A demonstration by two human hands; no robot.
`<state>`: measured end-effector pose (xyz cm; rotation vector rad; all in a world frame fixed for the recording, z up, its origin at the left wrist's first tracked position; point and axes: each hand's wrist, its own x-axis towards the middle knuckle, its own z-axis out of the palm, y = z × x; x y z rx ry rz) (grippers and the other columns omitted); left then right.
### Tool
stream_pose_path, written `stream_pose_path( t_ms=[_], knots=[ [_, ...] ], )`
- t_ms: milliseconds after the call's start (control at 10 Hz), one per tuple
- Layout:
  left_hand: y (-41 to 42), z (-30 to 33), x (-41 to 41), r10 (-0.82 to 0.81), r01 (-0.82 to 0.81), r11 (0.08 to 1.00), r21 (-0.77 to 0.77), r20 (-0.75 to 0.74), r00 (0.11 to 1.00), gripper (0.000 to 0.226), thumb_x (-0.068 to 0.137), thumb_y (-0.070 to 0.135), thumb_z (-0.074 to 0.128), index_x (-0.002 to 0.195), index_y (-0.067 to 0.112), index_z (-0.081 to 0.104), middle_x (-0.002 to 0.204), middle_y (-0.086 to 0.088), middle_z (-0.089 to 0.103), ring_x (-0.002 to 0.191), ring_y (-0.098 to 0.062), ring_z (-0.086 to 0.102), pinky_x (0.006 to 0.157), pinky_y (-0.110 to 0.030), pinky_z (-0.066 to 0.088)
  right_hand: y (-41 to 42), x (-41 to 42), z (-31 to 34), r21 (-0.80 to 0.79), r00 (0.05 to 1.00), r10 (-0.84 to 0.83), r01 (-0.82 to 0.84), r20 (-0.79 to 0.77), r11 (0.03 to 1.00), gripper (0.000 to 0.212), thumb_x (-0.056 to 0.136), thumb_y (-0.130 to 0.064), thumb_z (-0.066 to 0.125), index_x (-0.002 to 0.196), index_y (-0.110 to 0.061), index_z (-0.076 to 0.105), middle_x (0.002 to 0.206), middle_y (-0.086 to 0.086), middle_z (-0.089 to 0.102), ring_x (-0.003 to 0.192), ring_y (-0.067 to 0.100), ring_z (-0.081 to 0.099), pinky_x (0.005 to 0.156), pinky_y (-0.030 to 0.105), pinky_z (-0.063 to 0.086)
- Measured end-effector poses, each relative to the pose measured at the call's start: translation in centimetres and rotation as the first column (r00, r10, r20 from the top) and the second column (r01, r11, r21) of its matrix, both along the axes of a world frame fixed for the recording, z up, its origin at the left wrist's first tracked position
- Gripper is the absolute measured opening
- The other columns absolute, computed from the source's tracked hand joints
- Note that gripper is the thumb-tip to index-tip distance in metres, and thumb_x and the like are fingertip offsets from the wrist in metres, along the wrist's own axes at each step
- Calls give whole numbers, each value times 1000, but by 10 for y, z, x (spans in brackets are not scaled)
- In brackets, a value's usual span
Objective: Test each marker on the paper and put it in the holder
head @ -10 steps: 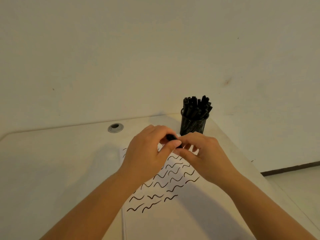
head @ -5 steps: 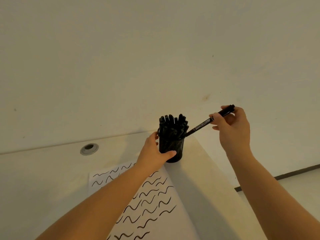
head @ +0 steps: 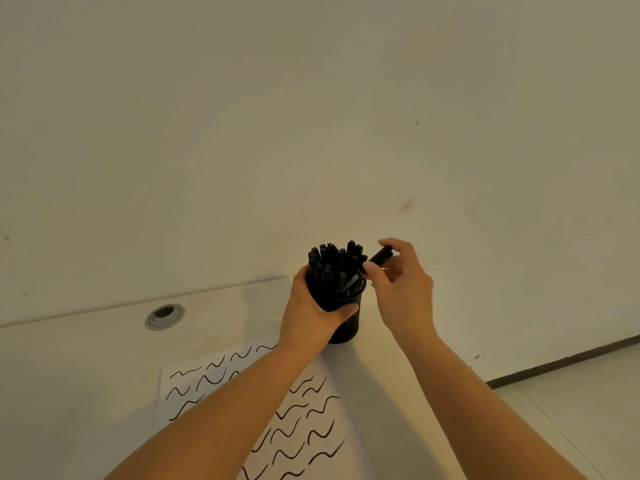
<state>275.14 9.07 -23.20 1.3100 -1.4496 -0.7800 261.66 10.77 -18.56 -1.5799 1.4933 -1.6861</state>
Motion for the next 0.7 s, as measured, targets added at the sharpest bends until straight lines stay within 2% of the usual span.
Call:
stream_pose_path(
  t_ms=[100, 200, 300, 500, 600, 700],
  knots=[
    [0, 0, 0, 15, -16, 1000, 11, 7, 1000, 88, 53, 46, 81, 124, 41, 30, 103, 31, 46, 95, 7, 47, 66, -4, 35, -4, 4, -5, -47, 994, -2, -3, -113, 999, 28, 83, -16, 64, 99, -37, 54, 85, -16, 61, 80, -9, 57, 65, 2, 40],
    [0, 2, 1, 19, -20, 1000, 21, 17, 1000, 87, 50, 52, 80, 120, 44, 29, 99, 33, 47, 91, 12, 49, 64, -5, 36, -7, 7, -10, -61, 973, -6, -8, -229, 998, 23, 84, -15, 63, 106, -22, 64, 100, -6, 60, 90, 6, 58, 79, 23, 49],
    [1, 2, 2, 20, -20, 1000, 21, 25, 999, 87, 48, 54, 79, 118, 46, 29, 97, 34, 47, 87, 20, 46, 60, -4, 38, -8, 8, -15, -56, 959, -8, -8, -282, 998, 25, 85, -14, 62, 110, -18, 66, 101, -5, 56, 89, 13, 57, 80, 33, 52],
    [-1, -3, 6, -20, 19, 998, 54, 14, 1000, 90, 52, 47, 81, 126, 40, 29, 110, 21, 51, 101, 1, 50, 71, -8, 36, -8, -1, -15, -69, 923, -7, -22, -384, 997, 25, 88, -16, 60, 112, -18, 66, 103, 0, 60, 87, 16, 61, 73, 35, 53],
    [-1, 4, 9, -48, 46, 998, 54, 37, 998, 87, 58, 37, 81, 129, 34, 30, 121, 16, 49, 103, 0, 48, 73, -8, 37, -7, -3, -6, -23, 905, 6, -18, -425, 1000, 27, 91, -22, 54, 117, -23, 62, 106, -5, 57, 94, 14, 58, 74, 31, 50],
    [14, 6, 9, 26, -26, 999, 26, 14, 1000, 84, 68, 30, 78, 136, 25, 27, 133, 7, 40, 108, -5, 46, 85, -21, 44, 7, -3, -11, -37, 936, -51, 41, -349, 998, 30, 92, -25, 51, 122, -26, 54, 107, -14, 45, 97, 10, 52, 76, 27, 46]
  ],
)
